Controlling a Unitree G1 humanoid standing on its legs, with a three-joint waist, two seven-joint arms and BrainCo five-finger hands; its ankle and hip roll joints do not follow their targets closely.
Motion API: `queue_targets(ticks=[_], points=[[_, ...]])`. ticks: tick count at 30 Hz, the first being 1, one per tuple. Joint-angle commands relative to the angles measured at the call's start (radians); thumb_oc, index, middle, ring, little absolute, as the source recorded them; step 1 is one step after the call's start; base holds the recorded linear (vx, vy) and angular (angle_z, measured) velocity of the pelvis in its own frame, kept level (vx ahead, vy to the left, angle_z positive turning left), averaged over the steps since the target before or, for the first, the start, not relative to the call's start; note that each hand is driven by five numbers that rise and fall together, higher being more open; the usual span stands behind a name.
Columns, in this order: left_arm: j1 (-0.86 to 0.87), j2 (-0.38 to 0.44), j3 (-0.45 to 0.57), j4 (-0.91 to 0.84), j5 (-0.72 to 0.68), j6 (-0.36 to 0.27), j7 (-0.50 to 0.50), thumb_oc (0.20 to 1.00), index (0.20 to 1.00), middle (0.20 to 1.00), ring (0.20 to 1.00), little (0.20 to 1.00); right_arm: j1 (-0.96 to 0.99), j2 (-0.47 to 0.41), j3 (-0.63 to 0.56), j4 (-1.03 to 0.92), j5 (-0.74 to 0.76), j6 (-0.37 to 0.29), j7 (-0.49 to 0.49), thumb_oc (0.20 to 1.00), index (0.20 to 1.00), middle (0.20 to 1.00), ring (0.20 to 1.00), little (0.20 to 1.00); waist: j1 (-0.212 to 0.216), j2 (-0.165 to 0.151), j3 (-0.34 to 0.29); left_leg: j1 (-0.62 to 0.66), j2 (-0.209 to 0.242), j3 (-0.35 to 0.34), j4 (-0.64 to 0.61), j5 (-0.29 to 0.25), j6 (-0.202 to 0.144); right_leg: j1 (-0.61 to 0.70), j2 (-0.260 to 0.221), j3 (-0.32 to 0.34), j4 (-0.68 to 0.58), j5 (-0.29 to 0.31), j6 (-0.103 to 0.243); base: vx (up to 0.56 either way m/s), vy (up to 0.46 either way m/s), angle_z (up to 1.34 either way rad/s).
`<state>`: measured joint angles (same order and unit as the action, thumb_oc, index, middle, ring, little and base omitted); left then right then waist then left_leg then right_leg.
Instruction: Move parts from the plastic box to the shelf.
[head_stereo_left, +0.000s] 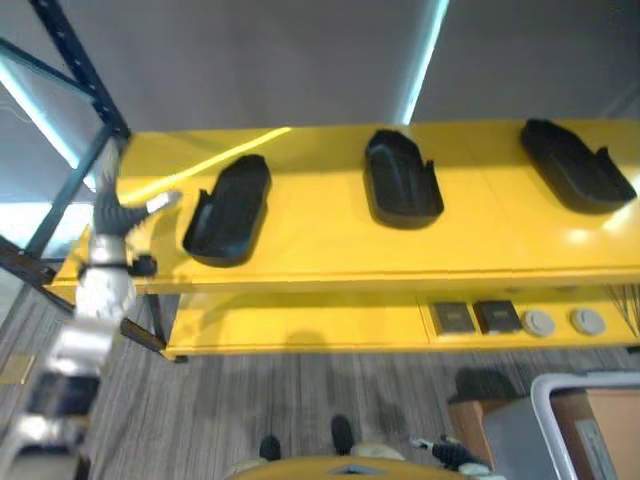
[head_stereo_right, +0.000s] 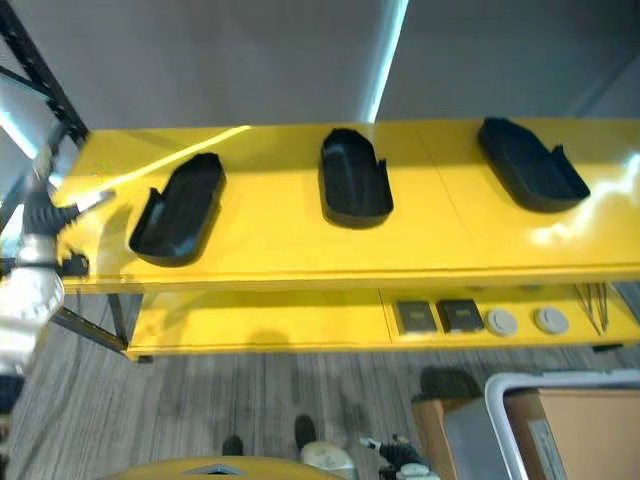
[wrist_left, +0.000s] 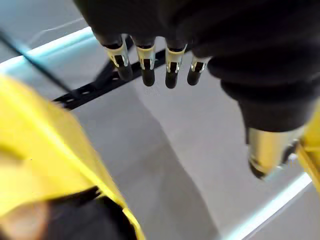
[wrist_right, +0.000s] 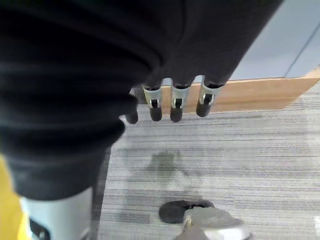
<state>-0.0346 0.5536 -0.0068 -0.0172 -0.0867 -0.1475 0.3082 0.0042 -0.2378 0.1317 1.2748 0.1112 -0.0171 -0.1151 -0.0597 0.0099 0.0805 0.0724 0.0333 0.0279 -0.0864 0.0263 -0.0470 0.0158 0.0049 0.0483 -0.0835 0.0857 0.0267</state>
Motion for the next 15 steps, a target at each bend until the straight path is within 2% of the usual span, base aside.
queue_targets(ticks=[1, 2, 5, 10, 15], points=[[-0.109, 0.013, 0.004, 0.026, -0.081, -0.098, -0.049, 0.200, 0.200, 0.200, 0.200, 0.200, -0.006, -0.027, 0.004, 0.076, -0.029, -0.010, 0.008, 1.000, 1.000, 1.000, 1.000, 1.000, -0.023, 0.014, -0.041, 0.018, 0.060, 0.011, -0.001, -0.030, -0.033, 0.071, -0.081, 0.029, 0.017, -0.106, 0.092, 0.02, 0.019, 0.16], [-0.054, -0.060, -0.032, 0.005, -0.104, -0.103, -0.080, 0.200, 0.200, 0.200, 0.200, 0.200, -0.005, -0.010, 0.008, 0.079, -0.034, -0.018, 0.007, 1.000, 1.000, 1.000, 1.000, 1.000, -0.017, 0.004, -0.040, 0.016, 0.055, 0.008, 0.000, -0.031, -0.027, 0.073, -0.086, 0.031, 0.017, -0.106, 0.092, -0.05, 0.018, 0.06], [0.007, -0.103, -0.078, -0.043, -0.120, -0.100, -0.123, 0.200, 0.200, 0.200, 0.200, 0.200, -0.007, 0.005, 0.010, 0.080, -0.034, -0.027, -0.001, 1.000, 1.000, 1.000, 1.000, 1.000, -0.004, -0.006, -0.031, 0.005, 0.047, 0.000, 0.004, -0.022, -0.021, 0.071, -0.094, 0.027, 0.019, -0.099, 0.094, -0.05, 0.016, 0.00], [0.038, -0.064, -0.132, -0.022, -0.116, -0.084, -0.177, 0.200, 0.200, 0.200, 0.200, 0.200, -0.021, 0.007, 0.015, 0.063, -0.026, -0.034, -0.015, 1.000, 1.000, 1.000, 1.000, 1.000, 0.005, -0.007, -0.020, -0.009, 0.040, -0.016, 0.002, -0.017, -0.018, 0.069, -0.103, 0.011, 0.017, -0.097, 0.099, -0.02, 0.016, 0.12], [-0.008, -0.073, -0.110, 0.109, -0.126, -0.084, -0.124, 0.200, 0.200, 0.200, 0.200, 0.200, -0.012, 0.009, 0.025, 0.030, -0.026, -0.041, -0.029, 1.000, 1.000, 1.000, 1.000, 1.000, -0.018, -0.004, 0.002, -0.019, 0.044, 0.001, -0.001, -0.018, -0.023, 0.049, -0.100, 0.028, 0.004, -0.088, 0.102, 0.00, 0.009, 0.01]])
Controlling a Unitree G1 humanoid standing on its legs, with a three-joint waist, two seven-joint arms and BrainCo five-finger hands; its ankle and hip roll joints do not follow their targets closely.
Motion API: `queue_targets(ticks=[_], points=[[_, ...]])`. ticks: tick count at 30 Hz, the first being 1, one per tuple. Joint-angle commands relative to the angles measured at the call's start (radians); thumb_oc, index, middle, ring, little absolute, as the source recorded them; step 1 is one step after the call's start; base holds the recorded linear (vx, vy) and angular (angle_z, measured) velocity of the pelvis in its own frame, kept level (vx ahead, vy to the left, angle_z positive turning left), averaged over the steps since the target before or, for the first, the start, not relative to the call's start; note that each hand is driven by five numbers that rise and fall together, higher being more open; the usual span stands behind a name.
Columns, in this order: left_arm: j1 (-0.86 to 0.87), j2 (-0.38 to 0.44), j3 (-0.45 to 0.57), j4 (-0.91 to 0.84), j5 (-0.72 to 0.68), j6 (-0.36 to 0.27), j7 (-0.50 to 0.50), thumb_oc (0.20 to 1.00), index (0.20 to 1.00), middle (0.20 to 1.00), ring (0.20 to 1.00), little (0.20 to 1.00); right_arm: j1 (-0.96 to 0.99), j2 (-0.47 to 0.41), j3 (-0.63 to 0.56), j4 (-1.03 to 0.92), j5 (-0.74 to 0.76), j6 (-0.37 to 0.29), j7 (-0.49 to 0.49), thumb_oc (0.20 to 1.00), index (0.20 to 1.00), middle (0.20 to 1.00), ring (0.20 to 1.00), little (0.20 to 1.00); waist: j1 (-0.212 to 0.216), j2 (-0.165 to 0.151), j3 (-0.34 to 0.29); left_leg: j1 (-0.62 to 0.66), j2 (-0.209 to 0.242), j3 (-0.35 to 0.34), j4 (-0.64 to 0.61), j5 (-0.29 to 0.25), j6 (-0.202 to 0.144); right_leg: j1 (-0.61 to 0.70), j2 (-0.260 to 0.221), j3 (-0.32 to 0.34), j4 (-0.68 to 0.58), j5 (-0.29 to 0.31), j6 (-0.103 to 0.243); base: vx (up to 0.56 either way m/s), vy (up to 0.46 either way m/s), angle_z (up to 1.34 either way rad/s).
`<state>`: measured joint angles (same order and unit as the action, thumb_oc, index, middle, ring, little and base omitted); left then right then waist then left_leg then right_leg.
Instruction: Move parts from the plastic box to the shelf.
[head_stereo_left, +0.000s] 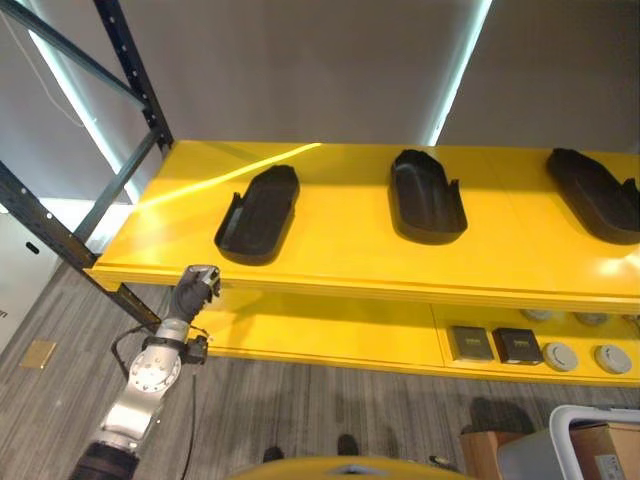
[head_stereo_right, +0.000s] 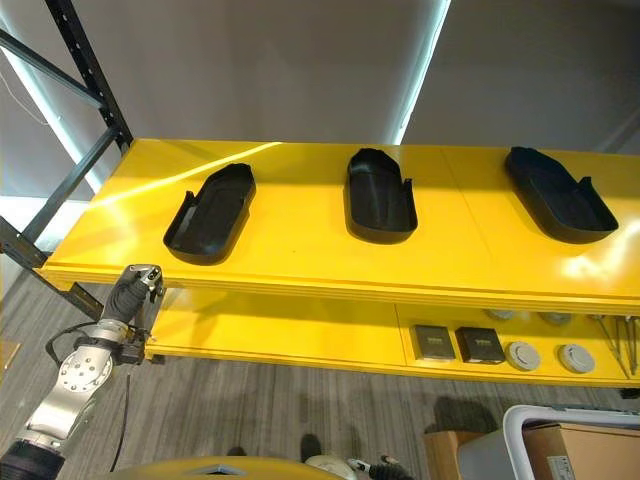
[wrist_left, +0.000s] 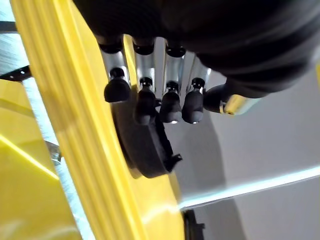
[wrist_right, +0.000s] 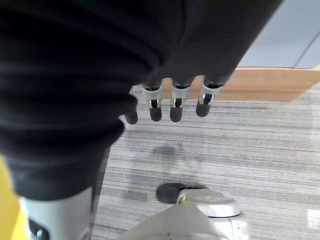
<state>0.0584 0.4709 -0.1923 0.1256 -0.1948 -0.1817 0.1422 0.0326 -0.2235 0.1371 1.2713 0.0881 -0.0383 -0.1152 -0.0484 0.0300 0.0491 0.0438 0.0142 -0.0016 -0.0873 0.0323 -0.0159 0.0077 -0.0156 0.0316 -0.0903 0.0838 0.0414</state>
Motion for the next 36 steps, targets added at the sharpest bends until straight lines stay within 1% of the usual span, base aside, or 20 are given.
queue_targets(ticks=[1, 4, 11, 18, 21, 25, 29, 30, 31, 32, 33, 34, 35, 36], points=[[-0.102, 0.009, 0.076, -0.033, -0.018, -0.050, 0.043, 0.200, 0.200, 0.200, 0.200, 0.200, -0.041, -0.006, 0.019, 0.033, -0.003, -0.020, -0.029, 1.000, 1.000, 1.000, 1.000, 1.000, -0.029, -0.024, 0.033, 0.009, 0.063, 0.031, 0.000, -0.024, -0.054, 0.056, -0.079, 0.045, 0.011, -0.086, 0.087, -0.08, 0.000, -0.07], [-0.191, 0.031, 0.113, 0.017, -0.010, -0.067, 0.109, 0.200, 0.200, 0.200, 0.200, 0.200, -0.025, -0.004, 0.014, 0.029, 0.006, -0.023, -0.040, 1.000, 1.000, 1.000, 1.000, 1.000, -0.055, -0.025, 0.060, -0.043, 0.070, 0.054, 0.000, -0.008, -0.061, -0.016, -0.069, 0.072, 0.011, -0.063, 0.090, -0.11, -0.006, -0.25], [-0.312, 0.059, 0.103, 0.053, 0.008, -0.085, 0.180, 0.200, 0.200, 0.200, 0.200, 0.200, -0.016, -0.013, 0.021, 0.023, 0.014, -0.032, -0.056, 1.000, 1.000, 1.000, 1.000, 1.000, -0.086, -0.020, 0.091, -0.101, 0.079, 0.076, 0.000, 0.012, -0.072, -0.083, -0.059, 0.094, 0.008, -0.040, 0.092, -0.03, -0.008, -0.13], [-0.378, 0.058, 0.067, 0.119, 0.002, -0.082, 0.198, 0.200, 0.200, 0.200, 0.200, 0.200, -0.028, -0.023, 0.038, 0.005, 0.009, -0.036, -0.072, 1.000, 1.000, 1.000, 1.000, 1.000, -0.101, -0.011, 0.113, -0.132, 0.086, 0.085, 0.000, 0.024, -0.080, -0.121, -0.050, 0.106, 0.005, -0.028, 0.092, 0.00, -0.017, -0.09], [-0.430, 0.058, 0.048, 0.155, -0.003, -0.086, 0.224, 0.200, 0.200, 0.200, 0.200, 0.200, -0.040, -0.026, 0.048, -0.004, 0.011, -0.041, -0.083, 1.000, 1.000, 1.000, 1.000, 1.000, -0.108, -0.006, 0.119, -0.150, 0.089, 0.090, 0.000, 0.030, -0.083, -0.140, -0.043, 0.111, 0.003, -0.023, 0.092, 0.00, 0.000, 0.00], [-0.448, 0.053, 0.045, 0.145, -0.006, -0.093, 0.239, 0.200, 0.200, 0.200, 0.200, 0.200, -0.042, -0.024, 0.053, -0.006, 0.011, -0.045, -0.090, 1.000, 1.000, 1.000, 1.000, 1.000, -0.107, -0.008, 0.115, -0.139, 0.095, 0.096, 0.000, 0.029, -0.086, -0.130, -0.039, 0.115, 0.003, -0.027, 0.091, 0.03, -0.005, -0.02], [-0.414, 0.045, 0.050, 0.097, 0.013, -0.091, 0.234, 0.200, 0.200, 0.200, 0.200, 0.200, -0.037, -0.024, 0.042, 0.003, 0.013, -0.040, -0.091, 1.000, 1.000, 1.000, 1.000, 1.000, -0.105, -0.010, 0.100, -0.105, 0.092, 0.094, 0.000, 0.015, -0.082, -0.094, -0.043, 0.107, 0.003, -0.039, 0.092, 0.04, 0.009, -0.01], [-0.364, 0.031, 0.066, 0.067, 0.035, -0.088, 0.243, 0.278, 0.278, 0.278, 0.278, 0.278, -0.032, -0.024, 0.031, 0.012, 0.014, -0.036, -0.089, 1.000, 1.000, 1.000, 1.000, 1.000, -0.094, -0.013, 0.081, -0.075, 0.087, 0.087, 0.000, 0.002, -0.077, -0.059, -0.050, 0.094, 0.007, -0.051, 0.090, 0.10, 0.019, 0.02], [-0.313, 0.032, 0.077, 0.016, 0.087, -0.085, 0.250, 0.642, 0.642, 0.642, 0.642, 0.642, -0.033, -0.020, 0.018, 0.018, 0.021, -0.036, -0.092, 1.000, 1.000, 1.000, 1.000, 1.000, -0.081, -0.015, 0.069, -0.049, 0.081, 0.076, 0.000, -0.010, -0.072, -0.037, -0.057, 0.081, 0.021, -0.062, 0.090, 0.11, 0.019, 0.05], [-0.285, 0.043, 0.089, -0.030, 0.123, -0.088, 0.256, 0.749, 0.749, 0.749, 0.749, 0.749, -0.034, -0.019, 0.010, 0.022, 0.025, -0.036, -0.093, 1.000, 1.000, 1.000, 1.000, 1.000, -0.072, -0.016, 0.066, -0.039, 0.078, 0.068, 0.000, -0.014, -0.070, -0.027, -0.059, 0.076, 0.028, -0.068, 0.089, 0.04, 0.022, 0.10], [-0.245, 0.039, 0.113, -0.076, 0.145, -0.095, 0.272, 0.777, 0.777, 0.777, 0.777, 0.777, -0.035, -0.015, 0.003, 0.027, 0.027, -0.038, -0.099, 1.000, 1.000, 1.000, 1.000, 1.000, -0.059, -0.018, 0.062, -0.030, 0.076, 0.058, 0.000, -0.017, -0.068, -0.017, -0.062, 0.067, 0.033, -0.075, 0.089, 0.01, 0.012, 0.16], [-0.239, 0.039, 0.116, -0.082, 0.146, -0.092, 0.272, 0.780, 0.780, 0.780, 0.780, 0.780, -0.034, -0.016, 0.005, 0.028, 0.027, -0.038, -0.099, 1.000, 1.000, 1.000, 1.000, 1.000, -0.061, -0.018, 0.062, -0.028, 0.076, 0.057, 0.000, -0.018, -0.068, -0.014, -0.062, 0.065, 0.034, -0.076, 0.089, 0.02, 0.000, 0.25], [-0.206, 0.028, 0.134, -0.106, 0.158, -0.104, 0.288, 0.812, 0.812, 0.812, 0.812, 0.812, -0.033, -0.010, 0.002, 0.033, 0.029, -0.039, -0.100, 1.000, 1.000, 1.000, 1.000, 1.000, -0.051, -0.022, 0.055, -0.019, 0.073, 0.048, 0.000, -0.022, -0.066, 0.000, -0.066, 0.056, 0.035, -0.082, 0.088, 0.02, -0.009, 0.31], [-0.182, 0.015, 0.148, -0.119, 0.157, -0.114, 0.309, 0.887, 0.887, 0.887, 0.887, 0.887, -0.034, -0.006, 0.003, 0.038, 0.030, -0.041, -0.102, 1.000, 1.000, 1.000, 1.000, 1.000, -0.041, -0.025, 0.050, -0.012, 0.072, 0.041, 0.000, -0.026, -0.063, 0.012, -0.069, 0.049, 0.037, -0.088, 0.086, 0.02, -0.017, 0.32]])
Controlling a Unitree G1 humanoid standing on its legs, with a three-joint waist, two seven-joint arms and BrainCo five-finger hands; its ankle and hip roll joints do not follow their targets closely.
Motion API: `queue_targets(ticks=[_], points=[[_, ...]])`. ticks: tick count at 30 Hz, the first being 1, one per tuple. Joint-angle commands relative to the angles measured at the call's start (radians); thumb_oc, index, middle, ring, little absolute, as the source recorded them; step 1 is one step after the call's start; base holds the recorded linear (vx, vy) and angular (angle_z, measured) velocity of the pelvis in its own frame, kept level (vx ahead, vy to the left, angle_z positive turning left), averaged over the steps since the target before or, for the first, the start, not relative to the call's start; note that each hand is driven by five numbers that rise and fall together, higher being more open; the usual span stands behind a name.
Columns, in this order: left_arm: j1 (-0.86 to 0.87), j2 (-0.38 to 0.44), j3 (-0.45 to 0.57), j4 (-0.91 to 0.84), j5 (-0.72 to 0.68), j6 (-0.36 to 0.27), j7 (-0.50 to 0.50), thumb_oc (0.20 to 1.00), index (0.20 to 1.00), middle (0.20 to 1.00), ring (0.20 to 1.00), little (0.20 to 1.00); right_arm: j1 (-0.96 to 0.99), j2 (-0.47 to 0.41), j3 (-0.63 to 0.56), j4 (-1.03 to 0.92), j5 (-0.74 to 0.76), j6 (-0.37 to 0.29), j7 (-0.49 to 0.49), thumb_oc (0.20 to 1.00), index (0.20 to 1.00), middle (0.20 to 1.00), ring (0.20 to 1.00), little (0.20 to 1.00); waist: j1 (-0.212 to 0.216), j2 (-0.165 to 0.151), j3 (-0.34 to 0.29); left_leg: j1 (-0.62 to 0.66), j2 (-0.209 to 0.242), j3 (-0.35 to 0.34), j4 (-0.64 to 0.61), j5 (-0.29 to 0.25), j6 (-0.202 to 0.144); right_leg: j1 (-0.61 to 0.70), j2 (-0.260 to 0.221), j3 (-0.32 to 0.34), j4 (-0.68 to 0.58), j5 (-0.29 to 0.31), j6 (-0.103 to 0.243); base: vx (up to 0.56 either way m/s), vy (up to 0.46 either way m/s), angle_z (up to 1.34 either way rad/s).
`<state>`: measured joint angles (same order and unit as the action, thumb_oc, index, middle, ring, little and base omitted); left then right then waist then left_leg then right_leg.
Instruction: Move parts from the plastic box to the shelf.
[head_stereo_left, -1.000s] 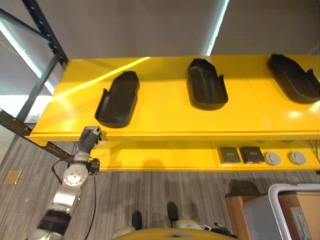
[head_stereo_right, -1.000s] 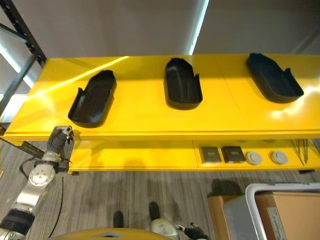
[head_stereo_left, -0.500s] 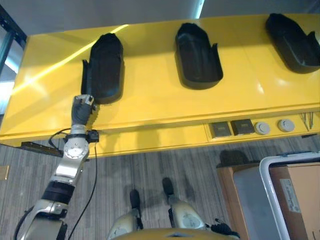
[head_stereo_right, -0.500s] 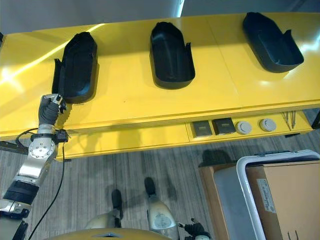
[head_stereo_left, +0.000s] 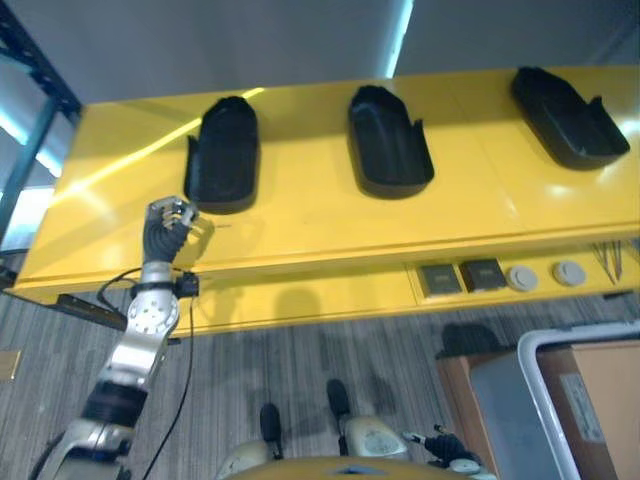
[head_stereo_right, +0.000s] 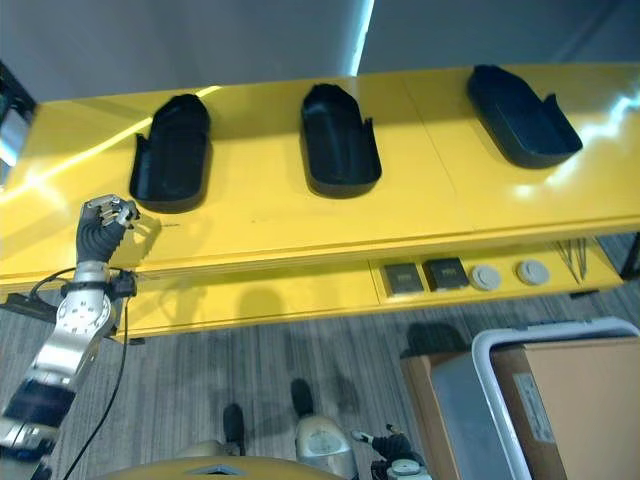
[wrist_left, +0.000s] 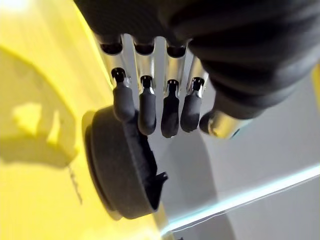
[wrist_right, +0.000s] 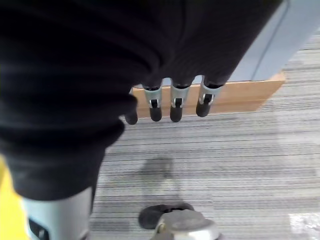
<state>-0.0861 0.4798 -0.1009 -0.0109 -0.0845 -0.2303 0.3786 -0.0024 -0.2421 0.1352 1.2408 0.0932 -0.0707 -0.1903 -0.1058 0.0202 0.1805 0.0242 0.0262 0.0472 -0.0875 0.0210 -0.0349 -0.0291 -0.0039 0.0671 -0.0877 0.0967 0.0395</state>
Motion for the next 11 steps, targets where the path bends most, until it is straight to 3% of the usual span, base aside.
queue_targets(ticks=[1, 3, 7, 11], points=[[-0.009, -0.011, 0.073, 0.013, 0.055, -0.075, 0.099, 1.000, 1.000, 1.000, 1.000, 1.000, 0.002, 0.018, 0.006, 0.074, 0.024, -0.009, -0.032, 1.000, 1.000, 1.000, 1.000, 1.000, 0.025, -0.020, -0.087, 0.015, 0.059, -0.014, 0.000, -0.017, -0.042, 0.063, -0.083, 0.006, 0.033, -0.105, 0.088, 0.00, -0.030, 0.41], [0.056, -0.052, 0.099, 0.027, 0.071, -0.077, 0.175, 1.000, 1.000, 1.000, 1.000, 1.000, -0.003, 0.031, 0.019, 0.084, 0.017, -0.014, -0.048, 1.000, 1.000, 1.000, 1.000, 1.000, 0.053, -0.028, -0.103, 0.029, 0.053, -0.032, 0.000, -0.016, -0.036, 0.087, -0.089, -0.008, 0.036, -0.111, 0.087, 0.01, -0.022, 0.40], [0.129, -0.075, 0.091, 0.086, 0.045, -0.052, 0.153, 1.000, 1.000, 1.000, 1.000, 1.000, -0.015, 0.027, 0.017, 0.088, 0.014, -0.012, -0.055, 1.000, 1.000, 1.000, 1.000, 1.000, 0.071, -0.030, -0.109, 0.043, 0.047, -0.053, 0.000, -0.019, -0.031, 0.114, -0.096, -0.025, 0.035, -0.118, 0.088, 0.01, 0.000, 0.20], [0.143, -0.117, 0.053, 0.311, 0.010, -0.009, 0.121, 1.000, 1.000, 1.000, 1.000, 1.000, -0.025, 0.021, 0.018, 0.093, 0.013, -0.002, -0.051, 1.000, 1.000, 1.000, 1.000, 1.000, 0.079, -0.034, -0.114, 0.052, 0.046, -0.073, 0.000, -0.024, -0.028, 0.135, -0.100, -0.044, 0.033, -0.129, 0.090, 0.01, 0.001, 0.24]])
